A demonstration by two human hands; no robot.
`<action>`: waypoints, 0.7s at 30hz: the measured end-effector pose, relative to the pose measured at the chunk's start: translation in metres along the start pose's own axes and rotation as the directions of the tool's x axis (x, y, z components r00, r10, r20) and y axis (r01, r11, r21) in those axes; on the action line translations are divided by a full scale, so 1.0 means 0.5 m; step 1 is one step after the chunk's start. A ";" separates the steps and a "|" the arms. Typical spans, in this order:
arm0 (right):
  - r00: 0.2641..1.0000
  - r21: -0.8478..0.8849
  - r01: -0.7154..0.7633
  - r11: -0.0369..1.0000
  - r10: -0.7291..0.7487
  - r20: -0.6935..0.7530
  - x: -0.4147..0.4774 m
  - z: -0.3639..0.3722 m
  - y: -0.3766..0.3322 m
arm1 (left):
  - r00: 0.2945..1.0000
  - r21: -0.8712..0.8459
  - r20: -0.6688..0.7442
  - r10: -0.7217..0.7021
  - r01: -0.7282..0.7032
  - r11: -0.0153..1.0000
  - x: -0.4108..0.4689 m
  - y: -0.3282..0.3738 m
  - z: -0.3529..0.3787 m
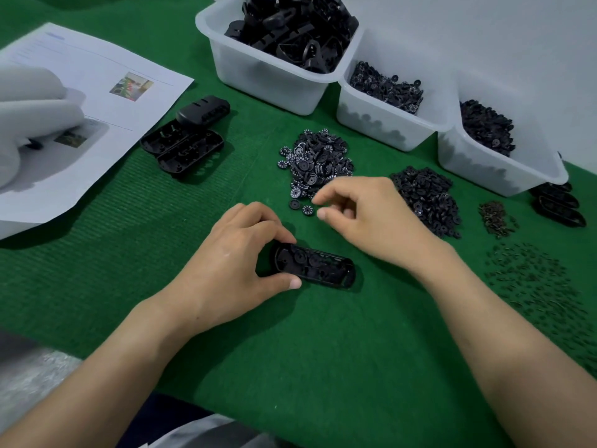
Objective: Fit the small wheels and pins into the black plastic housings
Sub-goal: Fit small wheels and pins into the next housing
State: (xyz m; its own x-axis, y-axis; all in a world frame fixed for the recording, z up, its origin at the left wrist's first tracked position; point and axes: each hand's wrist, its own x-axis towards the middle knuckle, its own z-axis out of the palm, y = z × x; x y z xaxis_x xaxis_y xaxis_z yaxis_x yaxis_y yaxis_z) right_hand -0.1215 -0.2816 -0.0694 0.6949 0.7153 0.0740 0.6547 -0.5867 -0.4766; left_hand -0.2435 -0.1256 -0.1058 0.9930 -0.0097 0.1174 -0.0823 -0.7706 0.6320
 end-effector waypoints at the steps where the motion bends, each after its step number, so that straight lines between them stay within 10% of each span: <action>1: 1.000 -0.035 -0.009 0.999 0.009 -0.010 0.008 0.012 0.002 | 1.000 0.000 0.002 0.001 -0.001 1.000 0.000 0.000 0.000; 21: 0.998 0.073 -0.058 0.996 0.060 -0.026 -0.015 0.027 0.017 | 1.000 -0.006 0.005 -0.011 0.011 1.000 0.000 0.001 0.000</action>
State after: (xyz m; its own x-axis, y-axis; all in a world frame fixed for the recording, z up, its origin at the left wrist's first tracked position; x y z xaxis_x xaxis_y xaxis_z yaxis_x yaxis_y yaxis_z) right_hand -0.1250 -0.2868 -0.0856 0.7403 0.6687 0.0686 0.5903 -0.5978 -0.5424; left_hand -0.2434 -0.1259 -0.1055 0.9942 -0.0044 0.1071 -0.0721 -0.7670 0.6376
